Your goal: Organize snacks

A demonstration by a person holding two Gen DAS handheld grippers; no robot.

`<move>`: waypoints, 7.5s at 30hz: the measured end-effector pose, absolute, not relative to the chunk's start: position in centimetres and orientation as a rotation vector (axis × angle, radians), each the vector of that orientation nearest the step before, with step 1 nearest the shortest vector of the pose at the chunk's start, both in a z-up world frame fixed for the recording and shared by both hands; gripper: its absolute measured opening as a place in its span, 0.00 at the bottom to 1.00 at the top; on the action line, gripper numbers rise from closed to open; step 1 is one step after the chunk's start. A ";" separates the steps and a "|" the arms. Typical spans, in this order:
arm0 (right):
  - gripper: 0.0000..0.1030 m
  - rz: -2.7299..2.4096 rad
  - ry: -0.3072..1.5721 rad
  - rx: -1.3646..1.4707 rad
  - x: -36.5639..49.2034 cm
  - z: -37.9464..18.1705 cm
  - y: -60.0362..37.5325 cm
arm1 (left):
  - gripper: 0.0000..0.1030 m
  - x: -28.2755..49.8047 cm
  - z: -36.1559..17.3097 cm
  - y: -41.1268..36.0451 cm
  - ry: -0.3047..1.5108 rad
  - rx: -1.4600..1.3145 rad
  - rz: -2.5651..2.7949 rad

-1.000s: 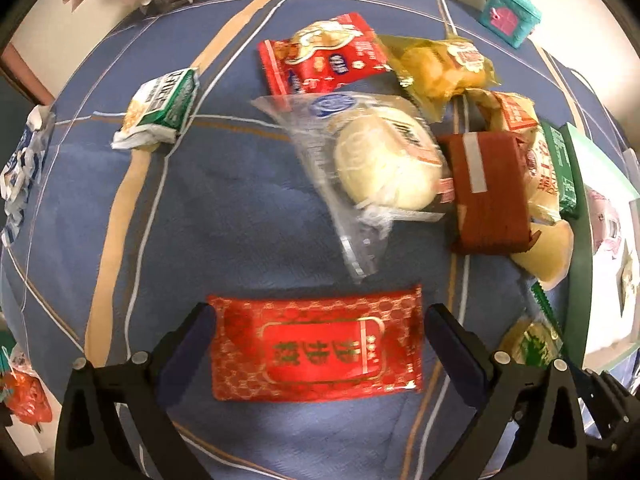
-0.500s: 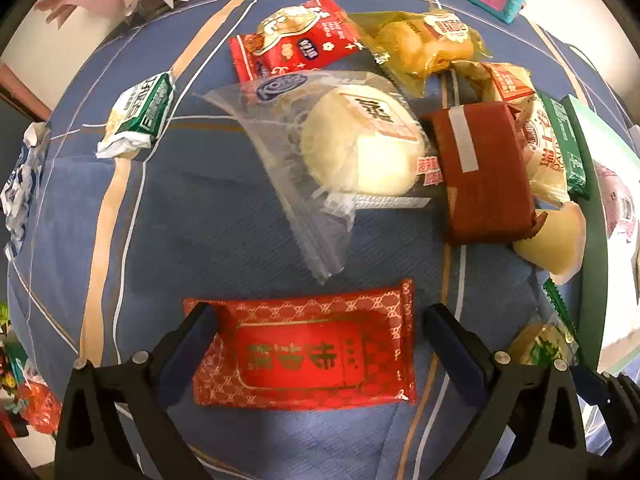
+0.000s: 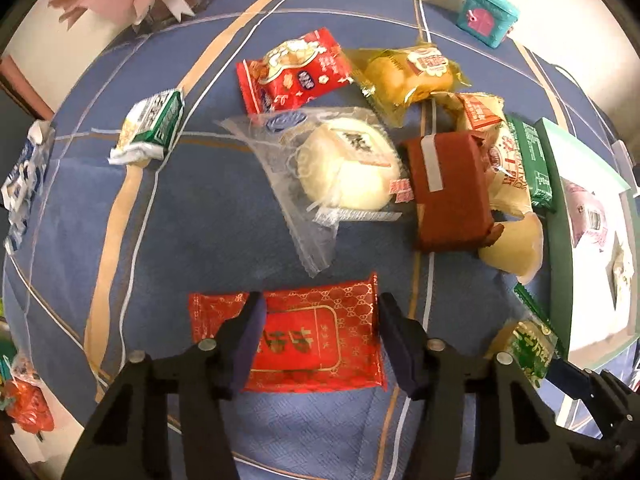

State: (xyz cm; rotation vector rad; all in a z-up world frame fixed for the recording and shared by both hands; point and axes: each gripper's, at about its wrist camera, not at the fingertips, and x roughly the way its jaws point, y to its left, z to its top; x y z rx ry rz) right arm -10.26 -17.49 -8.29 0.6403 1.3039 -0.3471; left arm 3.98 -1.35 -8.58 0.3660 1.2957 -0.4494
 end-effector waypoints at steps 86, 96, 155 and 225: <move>0.74 -0.387 1.325 0.630 -7.7 -8.9 -15.1 | 0.81 5.6 -8.5 7.0 1.297 0.424 -0.436; 0.72 -0.462 1.350 0.490 -5.2 -10.2 -12.8 | 0.78 4.5 -10.3 5.8 1.296 0.412 -0.446; 0.52 -0.778 0.978 0.854 -19.5 -1.6 -28.2 | 0.46 -5.4 2.2 -11.0 1.026 0.411 -0.740; 1.00 -0.785 1.117 0.659 -14.7 -2.8 -24.6 | 1.00 2.6 -1.9 -7.2 1.110 0.341 -0.388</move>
